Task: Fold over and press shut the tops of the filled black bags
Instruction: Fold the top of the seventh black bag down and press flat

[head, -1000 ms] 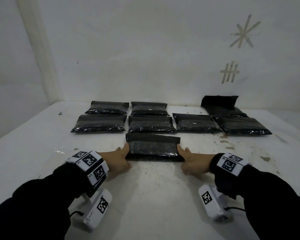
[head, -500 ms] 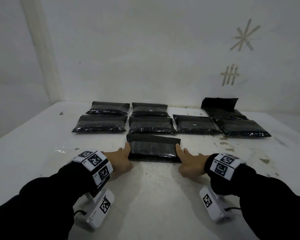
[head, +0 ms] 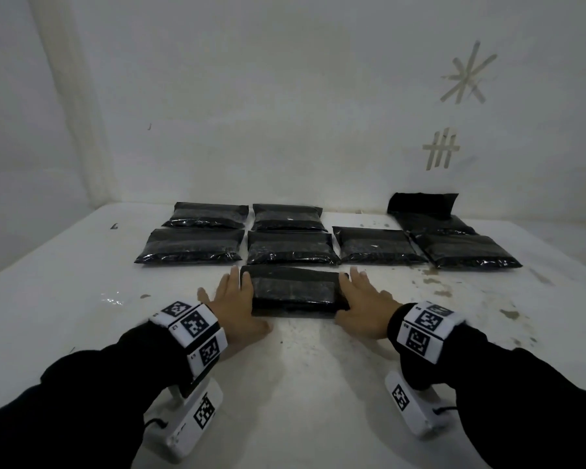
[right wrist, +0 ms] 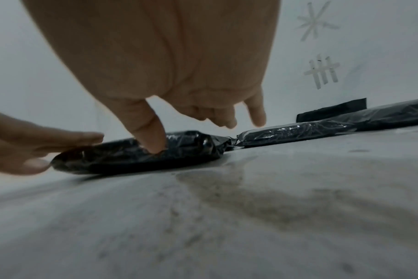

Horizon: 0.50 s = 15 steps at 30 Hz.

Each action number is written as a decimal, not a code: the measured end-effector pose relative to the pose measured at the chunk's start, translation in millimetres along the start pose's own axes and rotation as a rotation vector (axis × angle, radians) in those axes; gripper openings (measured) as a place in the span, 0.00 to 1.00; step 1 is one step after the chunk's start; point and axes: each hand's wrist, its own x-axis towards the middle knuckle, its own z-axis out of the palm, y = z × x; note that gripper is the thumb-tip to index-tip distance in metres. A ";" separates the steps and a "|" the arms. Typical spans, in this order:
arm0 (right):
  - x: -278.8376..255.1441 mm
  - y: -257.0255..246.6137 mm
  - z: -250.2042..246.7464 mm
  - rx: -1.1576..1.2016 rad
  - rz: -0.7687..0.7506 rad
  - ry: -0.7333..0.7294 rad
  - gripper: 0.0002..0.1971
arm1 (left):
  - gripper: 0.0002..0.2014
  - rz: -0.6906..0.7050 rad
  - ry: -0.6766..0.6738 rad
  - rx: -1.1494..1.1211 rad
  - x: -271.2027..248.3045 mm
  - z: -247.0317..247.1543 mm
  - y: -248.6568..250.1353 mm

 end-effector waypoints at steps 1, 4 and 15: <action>0.1 -1.4 0.5 0.028 -0.025 0.002 0.39 | 0.48 0.025 0.020 -0.023 0.1 -0.1 1.7; 2.5 -6.7 7.2 0.047 -0.071 -0.082 0.39 | 0.47 0.116 0.007 -0.066 1.5 0.2 8.0; 5.7 -14.0 12.8 -0.009 -0.086 -0.039 0.34 | 0.43 0.117 -0.074 -0.036 7.0 4.9 13.1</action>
